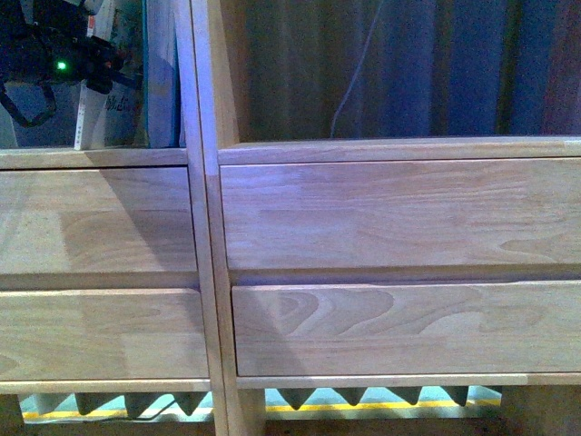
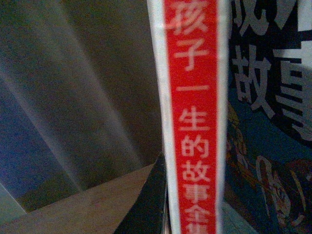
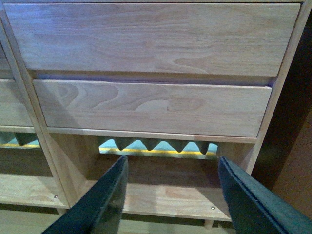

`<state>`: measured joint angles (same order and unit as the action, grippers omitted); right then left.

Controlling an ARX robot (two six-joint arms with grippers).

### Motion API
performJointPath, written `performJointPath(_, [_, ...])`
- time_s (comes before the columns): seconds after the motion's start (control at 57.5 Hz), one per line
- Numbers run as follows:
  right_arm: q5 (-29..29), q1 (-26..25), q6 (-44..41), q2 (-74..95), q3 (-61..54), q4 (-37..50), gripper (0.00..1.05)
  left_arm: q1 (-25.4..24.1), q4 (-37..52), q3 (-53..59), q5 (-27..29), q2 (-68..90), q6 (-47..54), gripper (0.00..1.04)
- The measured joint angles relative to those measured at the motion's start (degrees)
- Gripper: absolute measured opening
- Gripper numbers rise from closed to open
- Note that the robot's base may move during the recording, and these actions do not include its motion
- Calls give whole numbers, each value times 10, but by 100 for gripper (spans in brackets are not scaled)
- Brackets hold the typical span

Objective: Organize books on shelf

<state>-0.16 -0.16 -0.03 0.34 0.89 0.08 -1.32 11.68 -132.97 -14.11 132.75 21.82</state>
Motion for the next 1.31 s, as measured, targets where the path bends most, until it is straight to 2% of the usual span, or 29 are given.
performJointPath(0.07, [0, 0, 0, 0, 0, 0, 84, 0, -1, 0, 0, 0, 0, 7])
performJointPath(0.122, [0, 0, 0, 0, 0, 0, 92, 0, -9, 3, 6, -1, 1, 19])
performJointPath(0.174, [0, 0, 0, 0, 0, 0, 99, -2, -12, 8, 10, -1, 1, 26])
performJointPath(0.383, [0, 0, 0, 0, 0, 0, 98, -6, -9, 52, 18, -7, 4, 58])
performJointPath(0.644, [0, 0, 0, 0, 0, 0, 98, -9, 69, 192, -24, -95, -61, 99])
performJointPath(0.783, [0, 0, 0, 0, 0, 0, 98, -16, 102, 308, -43, -198, -123, 98])
performJointPath(1.096, [0, 0, 0, 0, 0, 0, 98, -52, 91, 561, -4, -389, -228, 98])
performJointPath(1.218, [0, 0, 0, 0, 0, 0, 98, -64, 109, 688, -13, -516, -251, 98])
performJointPath(1.305, [0, 0, 0, 0, 0, 0, 98, -67, 112, 788, -38, -636, -266, 98])
